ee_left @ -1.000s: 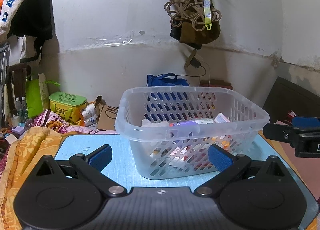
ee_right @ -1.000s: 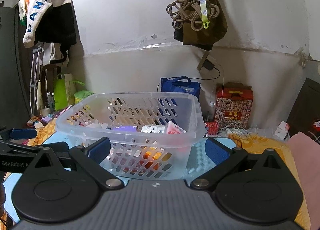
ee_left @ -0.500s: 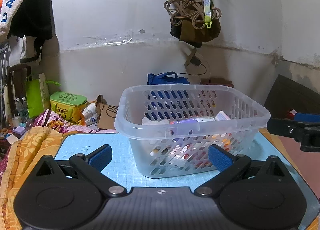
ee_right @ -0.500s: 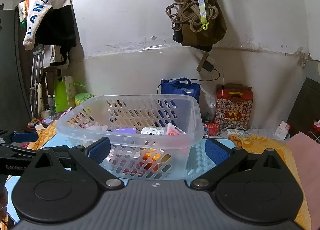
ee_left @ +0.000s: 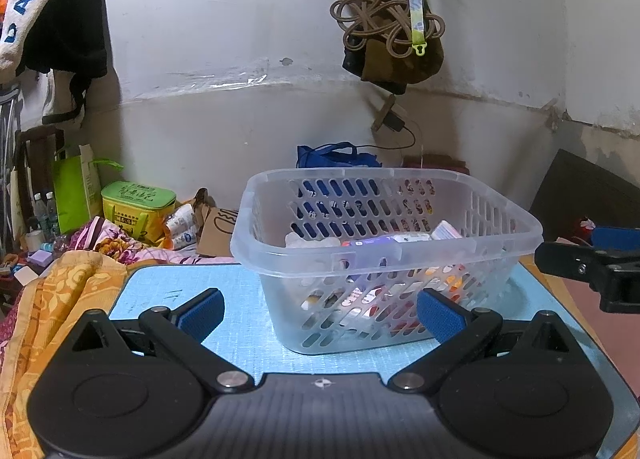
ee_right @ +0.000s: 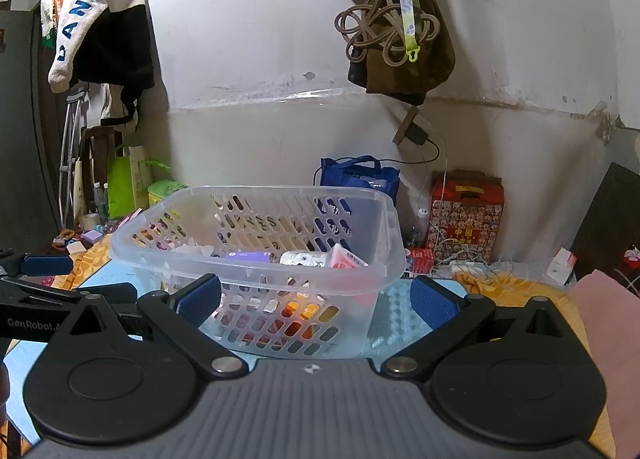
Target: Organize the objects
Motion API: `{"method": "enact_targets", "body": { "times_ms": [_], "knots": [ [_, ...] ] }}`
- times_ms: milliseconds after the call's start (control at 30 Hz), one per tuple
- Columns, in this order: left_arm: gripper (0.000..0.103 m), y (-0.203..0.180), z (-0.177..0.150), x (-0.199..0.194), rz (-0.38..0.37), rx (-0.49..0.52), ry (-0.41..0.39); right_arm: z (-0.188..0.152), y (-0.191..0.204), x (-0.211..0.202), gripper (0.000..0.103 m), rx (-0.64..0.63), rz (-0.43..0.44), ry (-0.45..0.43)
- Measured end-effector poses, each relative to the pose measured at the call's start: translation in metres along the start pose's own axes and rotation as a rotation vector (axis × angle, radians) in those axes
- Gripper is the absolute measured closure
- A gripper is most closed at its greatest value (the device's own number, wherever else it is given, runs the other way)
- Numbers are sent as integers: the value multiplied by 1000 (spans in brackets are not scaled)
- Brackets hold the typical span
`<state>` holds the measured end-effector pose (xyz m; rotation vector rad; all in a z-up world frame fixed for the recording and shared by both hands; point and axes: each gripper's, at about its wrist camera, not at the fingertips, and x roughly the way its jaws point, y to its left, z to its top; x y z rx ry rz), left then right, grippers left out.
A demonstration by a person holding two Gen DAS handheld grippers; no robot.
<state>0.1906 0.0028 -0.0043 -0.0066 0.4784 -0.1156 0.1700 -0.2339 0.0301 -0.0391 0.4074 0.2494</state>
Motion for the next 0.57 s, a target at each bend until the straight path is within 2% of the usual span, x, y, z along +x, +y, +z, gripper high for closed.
{"method": "enact_targets", "body": {
  "times_ms": [167,567],
  "knots": [
    [0,0,-1,2,-8,-1,-6,-2,-1,5,0,-4,-7,13],
    [0,-8,-3,-3,25,69,-44,-3,0,6,0,-32,-15,19]
  ]
}}
